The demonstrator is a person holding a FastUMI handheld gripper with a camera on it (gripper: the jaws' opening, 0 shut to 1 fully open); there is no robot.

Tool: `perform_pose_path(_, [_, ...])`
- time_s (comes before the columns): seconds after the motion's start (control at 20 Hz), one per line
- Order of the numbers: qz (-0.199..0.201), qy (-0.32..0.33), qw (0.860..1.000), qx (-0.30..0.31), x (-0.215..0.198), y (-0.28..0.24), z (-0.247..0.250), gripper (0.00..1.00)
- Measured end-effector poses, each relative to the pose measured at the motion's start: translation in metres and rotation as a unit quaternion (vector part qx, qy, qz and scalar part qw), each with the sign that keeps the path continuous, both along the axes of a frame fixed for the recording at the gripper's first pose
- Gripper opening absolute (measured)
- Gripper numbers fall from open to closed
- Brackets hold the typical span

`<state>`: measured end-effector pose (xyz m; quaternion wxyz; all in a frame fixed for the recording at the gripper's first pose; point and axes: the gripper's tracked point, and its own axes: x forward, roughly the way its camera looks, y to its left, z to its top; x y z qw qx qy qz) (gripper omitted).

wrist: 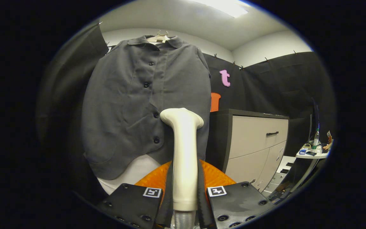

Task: Iron the clothes twice with a garment steamer, once on the left side and once on the right side.

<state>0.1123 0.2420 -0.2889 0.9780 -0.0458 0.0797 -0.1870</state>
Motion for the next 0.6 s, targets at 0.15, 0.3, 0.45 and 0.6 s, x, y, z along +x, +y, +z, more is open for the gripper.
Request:
perform_pose_path(0.15, [-0.006, 0.004, 1.000, 0.002, -0.004, -0.001, -0.008, 0.39])
perform_pose_path(0.3, [-0.012, 0.003, 1.000, 0.002, -0.008, 0.001, -0.004, 0.39])
perform_pose_path(0.45, [-0.013, -0.009, 1.000, -0.003, -0.006, 0.006, 0.010, 0.39])
perform_pose_path(0.6, [-0.011, -0.027, 1.000, -0.001, 0.003, 0.012, 0.042, 0.39])
